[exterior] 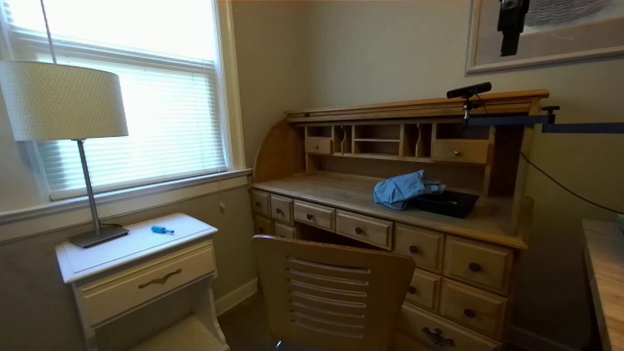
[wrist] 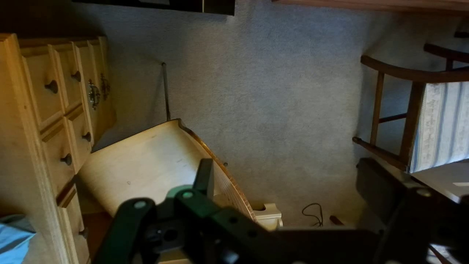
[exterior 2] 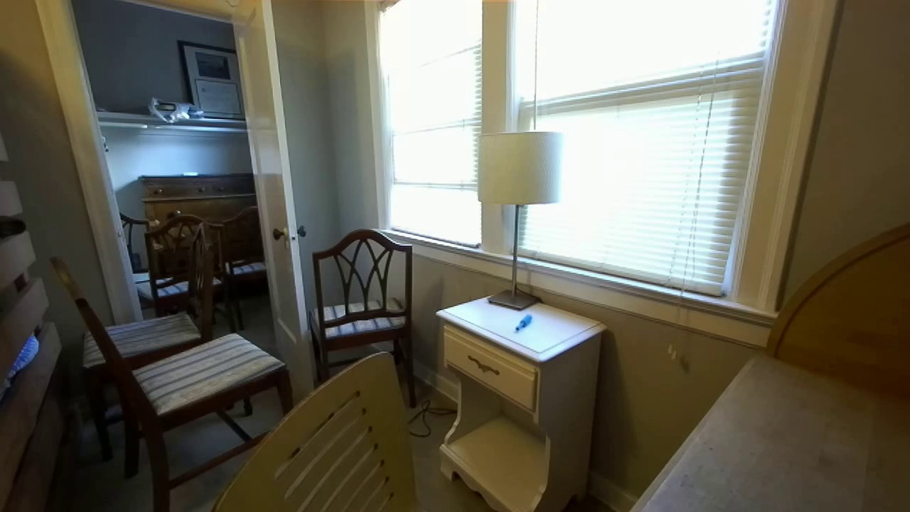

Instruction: Put the cloth on the chair

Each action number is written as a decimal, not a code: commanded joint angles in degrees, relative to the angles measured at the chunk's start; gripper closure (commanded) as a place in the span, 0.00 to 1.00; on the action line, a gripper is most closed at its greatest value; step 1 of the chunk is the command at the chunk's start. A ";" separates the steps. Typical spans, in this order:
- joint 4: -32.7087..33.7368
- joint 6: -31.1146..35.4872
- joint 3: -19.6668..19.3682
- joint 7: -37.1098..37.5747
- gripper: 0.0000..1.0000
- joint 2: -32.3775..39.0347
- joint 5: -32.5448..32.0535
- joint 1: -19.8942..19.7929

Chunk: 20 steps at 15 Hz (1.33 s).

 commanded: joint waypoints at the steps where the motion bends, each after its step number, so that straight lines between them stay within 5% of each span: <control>1: 0.16 -0.32 0.71 -0.62 0.00 -0.02 0.59 -0.99; 7: -0.17 1.23 0.78 -0.84 0.00 -0.19 -0.17 -1.62; 13: -2.23 19.71 -1.75 -5.07 0.00 1.90 -4.75 -6.77; 20: -1.68 39.06 -4.92 -6.53 0.00 12.71 -10.69 -12.07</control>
